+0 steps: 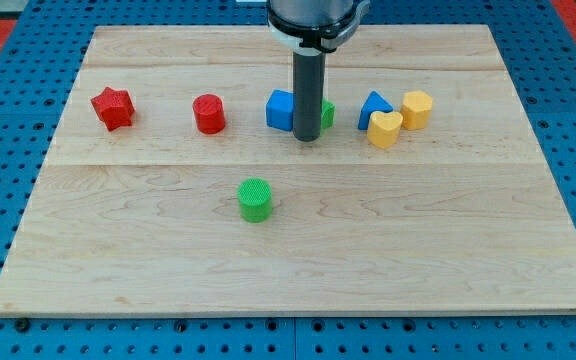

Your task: Move the heart right to the red circle

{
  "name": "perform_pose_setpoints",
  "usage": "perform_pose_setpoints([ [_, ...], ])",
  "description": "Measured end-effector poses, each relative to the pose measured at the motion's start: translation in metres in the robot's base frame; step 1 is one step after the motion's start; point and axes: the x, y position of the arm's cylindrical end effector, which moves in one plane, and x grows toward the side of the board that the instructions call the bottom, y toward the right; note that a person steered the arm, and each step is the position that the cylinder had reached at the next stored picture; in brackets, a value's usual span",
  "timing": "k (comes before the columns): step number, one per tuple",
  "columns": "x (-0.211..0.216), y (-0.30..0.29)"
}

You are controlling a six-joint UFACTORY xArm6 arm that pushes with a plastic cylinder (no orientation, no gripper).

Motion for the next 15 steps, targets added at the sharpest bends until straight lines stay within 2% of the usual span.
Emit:
perform_pose_setpoints([
  [1, 0.006, 0.0],
  [2, 0.027, -0.03],
  [3, 0.041, 0.068],
  [4, 0.033, 0.177],
  [5, -0.009, 0.125],
  [6, -0.003, 0.106],
  [7, 0.048, 0.057],
  [8, 0.057, 0.021],
  [9, 0.051, 0.089],
  [10, 0.022, 0.108],
  [11, 0.006, 0.062],
  [12, 0.022, 0.004],
  [13, 0.057, -0.002],
  [14, 0.064, -0.019],
  [15, 0.023, -0.098],
])
